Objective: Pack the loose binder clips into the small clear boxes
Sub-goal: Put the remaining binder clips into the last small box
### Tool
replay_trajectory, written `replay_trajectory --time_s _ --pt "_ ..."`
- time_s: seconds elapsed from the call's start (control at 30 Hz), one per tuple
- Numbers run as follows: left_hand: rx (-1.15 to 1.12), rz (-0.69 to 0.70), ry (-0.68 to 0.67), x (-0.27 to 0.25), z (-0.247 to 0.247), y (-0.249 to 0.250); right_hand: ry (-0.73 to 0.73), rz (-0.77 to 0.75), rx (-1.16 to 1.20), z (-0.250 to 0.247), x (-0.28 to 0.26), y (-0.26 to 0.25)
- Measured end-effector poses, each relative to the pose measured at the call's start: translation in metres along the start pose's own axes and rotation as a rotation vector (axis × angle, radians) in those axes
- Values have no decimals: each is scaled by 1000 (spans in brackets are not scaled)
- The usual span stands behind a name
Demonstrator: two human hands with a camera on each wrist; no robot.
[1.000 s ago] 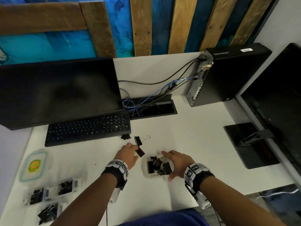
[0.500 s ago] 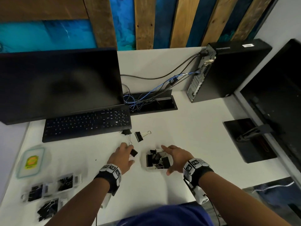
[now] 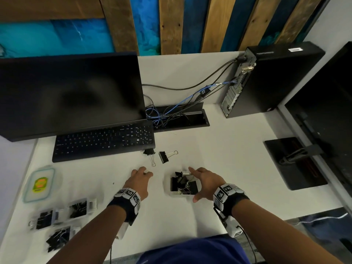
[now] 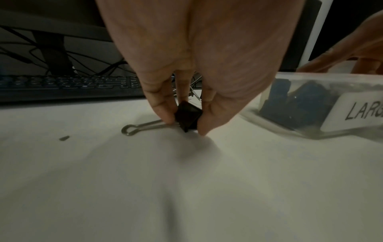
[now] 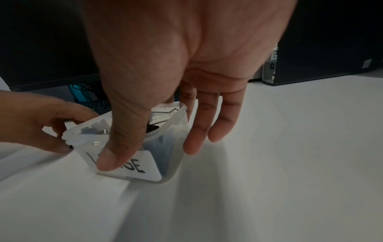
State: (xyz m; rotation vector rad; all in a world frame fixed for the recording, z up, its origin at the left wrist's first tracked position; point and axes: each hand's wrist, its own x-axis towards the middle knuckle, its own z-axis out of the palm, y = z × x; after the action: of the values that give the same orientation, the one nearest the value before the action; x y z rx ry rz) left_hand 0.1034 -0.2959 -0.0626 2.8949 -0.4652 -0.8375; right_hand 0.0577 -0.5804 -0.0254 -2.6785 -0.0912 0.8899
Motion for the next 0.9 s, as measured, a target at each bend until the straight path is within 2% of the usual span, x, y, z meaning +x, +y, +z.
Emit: replay_trajectory --time_s 0.13,0.27,0.47,0.6,0.7,0.8,0.9 --pt "45 26 26 -1 -5 -9 6 7 14 2 0 -3" --pt "120 -16 23 -7 -12 -17 10 10 31 4 0 -6" --pt "87 -37 87 -18 -13 -20 13 18 45 6 0 -10" --pt "-207 -15 260 -20 -45 5 17 25 48 7 0 -11" --pt "-309 57 384 -21 -65 40 18 24 52 8 1 -14" --pt "-306 117 426 -21 -68 66 18 20 51 8 1 -16" --pt "-248 107 380 -18 -61 78 17 25 50 8 1 -16"
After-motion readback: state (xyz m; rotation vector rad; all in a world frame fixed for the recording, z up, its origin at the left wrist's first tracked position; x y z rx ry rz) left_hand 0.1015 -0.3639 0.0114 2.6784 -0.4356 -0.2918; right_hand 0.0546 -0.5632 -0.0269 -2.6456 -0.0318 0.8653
